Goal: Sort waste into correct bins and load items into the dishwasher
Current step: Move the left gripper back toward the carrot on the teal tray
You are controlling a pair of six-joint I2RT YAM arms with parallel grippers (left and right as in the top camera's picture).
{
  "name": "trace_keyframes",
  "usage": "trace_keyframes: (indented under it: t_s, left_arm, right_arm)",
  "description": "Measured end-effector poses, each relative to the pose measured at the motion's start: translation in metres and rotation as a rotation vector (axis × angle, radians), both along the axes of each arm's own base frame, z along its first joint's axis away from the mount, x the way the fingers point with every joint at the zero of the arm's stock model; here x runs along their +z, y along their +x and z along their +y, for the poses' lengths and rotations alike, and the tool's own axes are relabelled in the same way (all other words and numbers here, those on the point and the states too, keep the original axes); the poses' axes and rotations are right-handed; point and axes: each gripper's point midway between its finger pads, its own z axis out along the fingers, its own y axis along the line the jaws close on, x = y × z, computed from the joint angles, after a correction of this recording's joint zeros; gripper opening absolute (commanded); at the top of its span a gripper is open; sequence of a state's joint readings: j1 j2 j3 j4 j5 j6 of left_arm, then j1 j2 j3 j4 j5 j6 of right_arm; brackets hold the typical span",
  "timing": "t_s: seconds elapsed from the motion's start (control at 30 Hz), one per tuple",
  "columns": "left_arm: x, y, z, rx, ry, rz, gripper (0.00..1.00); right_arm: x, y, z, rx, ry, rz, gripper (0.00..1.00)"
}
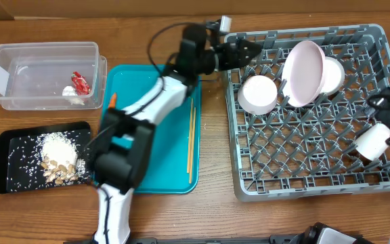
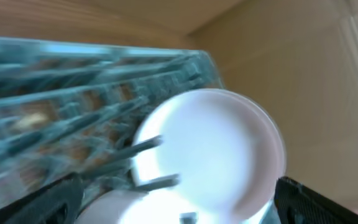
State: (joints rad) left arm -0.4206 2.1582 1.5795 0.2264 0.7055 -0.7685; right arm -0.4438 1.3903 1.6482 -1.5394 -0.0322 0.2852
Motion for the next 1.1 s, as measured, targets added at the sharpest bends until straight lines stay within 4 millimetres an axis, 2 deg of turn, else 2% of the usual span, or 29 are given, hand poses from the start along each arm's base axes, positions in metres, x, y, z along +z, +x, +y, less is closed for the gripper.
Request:
trace_keyframes:
  t_s: [0.07, 0.1, 0.13, 0.2, 0.37, 0.5, 0.53, 0.6, 0.73, 0.83, 0.97, 1.1]
  left_arm:
    - [0.000, 0.000, 0.035, 0.065, 0.119, 0.041, 1.00]
    - [0.004, -0.003, 0.059, 0.112, 0.187, 0.067, 1.00]
    - [0.008, -0.003, 0.069, 0.135, 0.208, 0.072, 1.00]
    - [0.025, -0.014, 0.120, 0.244, 0.335, 0.108, 1.00]
    - [0.037, -0.077, 0.233, 0.452, 0.599, 0.319, 1.00]
    - [0.027, -0.122, 0.294, 0.544, 0.733, 0.499, 1.00]
    - [0.025, -0.126, 0.301, 0.555, 0.745, 0.521, 1.00]
    - [0.019, -0.136, 0.319, 0.584, 0.775, 0.583, 1.00]
    - [0.016, -0.144, 0.334, 0.608, 0.809, 0.621, 1.00]
    - [0.015, -0.144, 0.335, 0.598, 0.823, 0.613, 1.00]
    - [0.015, -0.145, 0.336, 0.587, 0.836, 0.605, 1.00]
    - [0.015, -0.145, 0.336, 0.583, 0.843, 0.600, 1.00]
  right_arm:
    - [0.005, 0.013, 0.003, 0.043, 0.011, -0.059, 0.88]
    - [0.008, 0.022, 0.004, 0.071, 0.016, -0.097, 0.80]
    - [0.009, 0.028, 0.005, 0.090, 0.021, -0.120, 0.71]
    - [0.011, 0.042, 0.006, 0.121, 0.028, -0.161, 0.57]
    - [-0.008, 0.086, 0.002, 0.178, 0.059, -0.198, 0.50]
    - [-0.033, 0.131, 0.021, 0.285, 0.128, -0.224, 0.47]
    - [-0.042, 0.143, 0.031, 0.320, 0.150, -0.226, 0.47]
    - [-0.054, 0.154, 0.043, 0.363, 0.174, -0.219, 0.47]
    - [-0.084, 0.174, 0.078, 0.452, 0.232, -0.178, 0.47]
    - [-0.095, 0.175, 0.103, 0.538, 0.273, -0.155, 0.47]
    - [-0.095, 0.172, 0.130, 0.650, 0.287, -0.154, 0.49]
    - [-0.095, 0.167, 0.137, 0.682, 0.311, -0.144, 0.66]
